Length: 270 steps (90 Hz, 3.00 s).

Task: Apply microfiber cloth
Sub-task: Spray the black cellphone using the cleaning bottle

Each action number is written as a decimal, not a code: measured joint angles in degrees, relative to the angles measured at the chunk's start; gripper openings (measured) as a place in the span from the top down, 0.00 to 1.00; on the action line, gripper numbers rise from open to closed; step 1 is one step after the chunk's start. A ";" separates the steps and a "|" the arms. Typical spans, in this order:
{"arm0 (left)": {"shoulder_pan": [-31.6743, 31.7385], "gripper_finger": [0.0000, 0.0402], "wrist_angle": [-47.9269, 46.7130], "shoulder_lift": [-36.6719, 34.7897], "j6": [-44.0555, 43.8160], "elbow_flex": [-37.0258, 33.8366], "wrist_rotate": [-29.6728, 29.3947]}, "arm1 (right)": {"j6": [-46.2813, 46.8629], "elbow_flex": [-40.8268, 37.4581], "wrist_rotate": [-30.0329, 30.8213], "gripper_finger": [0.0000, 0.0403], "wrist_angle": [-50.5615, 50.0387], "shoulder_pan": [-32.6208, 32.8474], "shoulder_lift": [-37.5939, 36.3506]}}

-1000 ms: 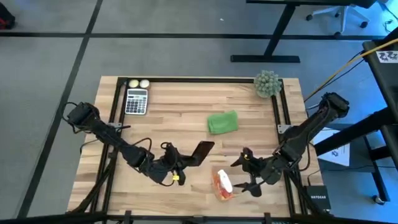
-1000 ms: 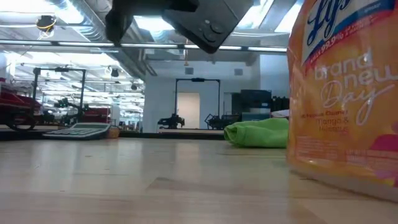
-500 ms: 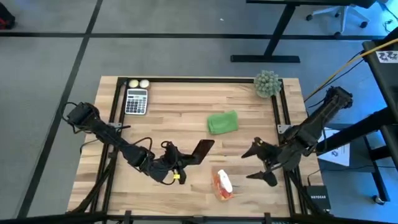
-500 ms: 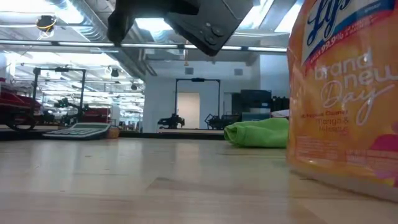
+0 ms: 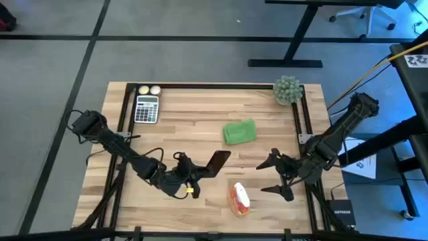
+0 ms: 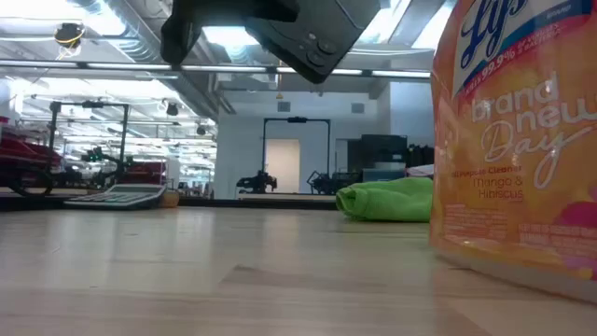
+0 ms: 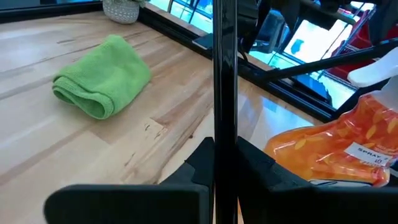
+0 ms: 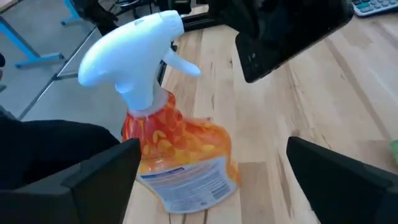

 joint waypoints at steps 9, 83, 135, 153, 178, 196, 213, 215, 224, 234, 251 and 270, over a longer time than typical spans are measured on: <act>0.00 0.96 -0.05 0.00 0.00 0.00 0.03 | 0.07 0.00 1.44 0.04 0.21 0.06 0.18; 1.37 0.96 0.22 -0.04 0.01 0.00 2.94 | -15.23 -0.04 5.24 0.04 28.16 -0.33 17.33; 3.14 0.96 0.90 -0.04 1.51 0.00 4.49 | -23.58 -0.02 1.98 0.04 40.11 -4.31 23.32; 5.15 0.96 8.47 1.27 6.46 0.00 7.66 | -25.08 -0.02 1.18 0.04 42.34 -4.57 24.20; 6.55 0.96 17.45 1.77 15.45 0.02 10.73 | -24.76 -0.02 1.06 0.10 42.43 -4.57 24.19; 7.27 0.96 20.31 1.79 19.29 0.04 15.57 | -24.76 -0.02 1.07 0.22 42.53 -4.55 24.17; 7.30 0.96 20.36 1.79 19.21 0.04 16.08 | -24.79 -0.02 1.40 0.32 42.69 -4.55 24.16; 7.30 0.96 20.32 1.79 19.21 0.04 16.13 | -24.79 -0.02 1.41 0.33 42.70 -4.55 24.15; 7.30 0.96 20.36 1.79 19.17 0.04 16.12 | -24.81 -0.02 1.55 0.38 42.71 -4.55 24.13; 7.30 0.96 20.34 1.79 19.06 0.04 16.14 | -25.02 0.00 1.64 0.40 42.73 -4.53 24.13; 7.30 0.96 20.34 1.79 19.04 0.04 16.14 | -25.03 0.00 2.31 0.41 42.71 -4.52 24.11; 7.30 0.96 20.23 1.79 19.04 0.04 16.81 | -24.98 0.02 2.48 0.35 42.63 -4.52 24.11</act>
